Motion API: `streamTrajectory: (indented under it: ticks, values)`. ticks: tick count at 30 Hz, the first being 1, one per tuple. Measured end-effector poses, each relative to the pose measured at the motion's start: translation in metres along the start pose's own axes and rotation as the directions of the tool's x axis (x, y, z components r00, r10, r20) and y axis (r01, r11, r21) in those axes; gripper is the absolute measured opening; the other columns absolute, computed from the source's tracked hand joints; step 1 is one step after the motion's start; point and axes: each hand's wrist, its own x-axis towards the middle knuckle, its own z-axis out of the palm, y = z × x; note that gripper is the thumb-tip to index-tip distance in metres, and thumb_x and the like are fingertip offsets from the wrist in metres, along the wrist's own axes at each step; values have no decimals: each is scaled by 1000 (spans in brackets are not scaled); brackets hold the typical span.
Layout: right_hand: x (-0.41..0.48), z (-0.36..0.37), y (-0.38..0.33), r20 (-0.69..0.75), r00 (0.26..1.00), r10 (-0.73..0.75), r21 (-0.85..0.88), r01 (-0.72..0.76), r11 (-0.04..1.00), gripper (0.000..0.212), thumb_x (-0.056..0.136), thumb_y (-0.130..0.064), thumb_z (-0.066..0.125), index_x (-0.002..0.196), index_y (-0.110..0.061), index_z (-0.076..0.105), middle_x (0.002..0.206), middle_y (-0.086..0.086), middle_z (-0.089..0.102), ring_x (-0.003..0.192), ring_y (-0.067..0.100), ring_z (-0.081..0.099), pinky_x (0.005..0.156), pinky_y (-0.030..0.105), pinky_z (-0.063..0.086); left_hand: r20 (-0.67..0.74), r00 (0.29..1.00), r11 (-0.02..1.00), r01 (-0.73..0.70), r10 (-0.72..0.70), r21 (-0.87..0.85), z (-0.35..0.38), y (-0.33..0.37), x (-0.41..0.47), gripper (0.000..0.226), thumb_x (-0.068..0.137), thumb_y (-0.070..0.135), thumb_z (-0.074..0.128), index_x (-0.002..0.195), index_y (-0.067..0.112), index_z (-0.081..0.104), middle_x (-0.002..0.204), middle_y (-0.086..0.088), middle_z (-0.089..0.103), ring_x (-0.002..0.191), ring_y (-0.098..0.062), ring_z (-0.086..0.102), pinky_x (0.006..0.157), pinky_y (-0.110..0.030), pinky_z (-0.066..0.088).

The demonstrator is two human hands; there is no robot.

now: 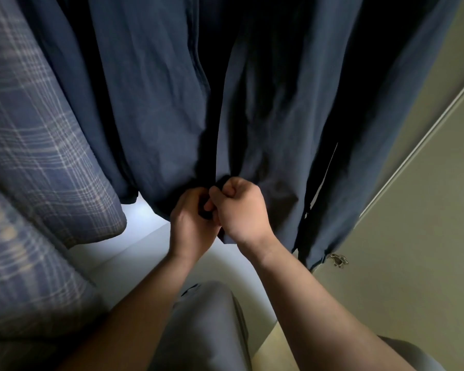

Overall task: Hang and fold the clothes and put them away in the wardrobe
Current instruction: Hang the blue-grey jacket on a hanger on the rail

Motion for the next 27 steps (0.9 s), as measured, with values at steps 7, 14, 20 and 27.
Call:
streamTrajectory:
  ticks: [7, 14, 20, 27]
  values:
    - [2, -1, -5, -25, 1000, 14, 108, -11, 994, 33, 78, -13, 58, 56, -23, 35, 56, 6, 66, 43, 16, 50, 52, 33, 42, 21, 996, 994, 91, -90, -59, 4, -3, 17, 13, 71, 32, 51, 59, 29, 49, 58, -1, 50, 55, -3, 43, 52, -10, 31]
    - [8, -18, -47, -84, 979, -184, 190, 197, 962, 42, 87, -10, 64, 62, -24, 33, 67, 30, 59, 50, 14, 59, 59, 37, 47, -71, 997, 992, -22, 31, 125, 0, -20, 27, 39, 84, 46, 57, 60, 17, 46, 56, 1, 51, 57, -19, 44, 56, -28, 35]
    - [-1, -27, -48, -78, 981, -176, 197, 188, 962, 47, 95, -7, 62, 66, -22, 28, 73, 38, 55, 48, 15, 51, 58, 34, 40, -130, 990, 997, -47, 55, 63, -4, 9, 37, 37, 83, 56, 62, 78, 20, 60, 68, 12, 59, 64, -2, 56, 63, -14, 40]
    - [-5, -35, -54, -64, 983, -175, 269, 186, 945, 46, 98, -5, 61, 67, -19, 28, 73, 39, 52, 58, 22, 40, 58, 39, 37, -199, 883, 904, -402, 424, 146, -8, 25, 68, 24, 79, 10, 81, 72, 12, 58, 68, -1, 59, 65, -13, 49, 62, -26, 38]
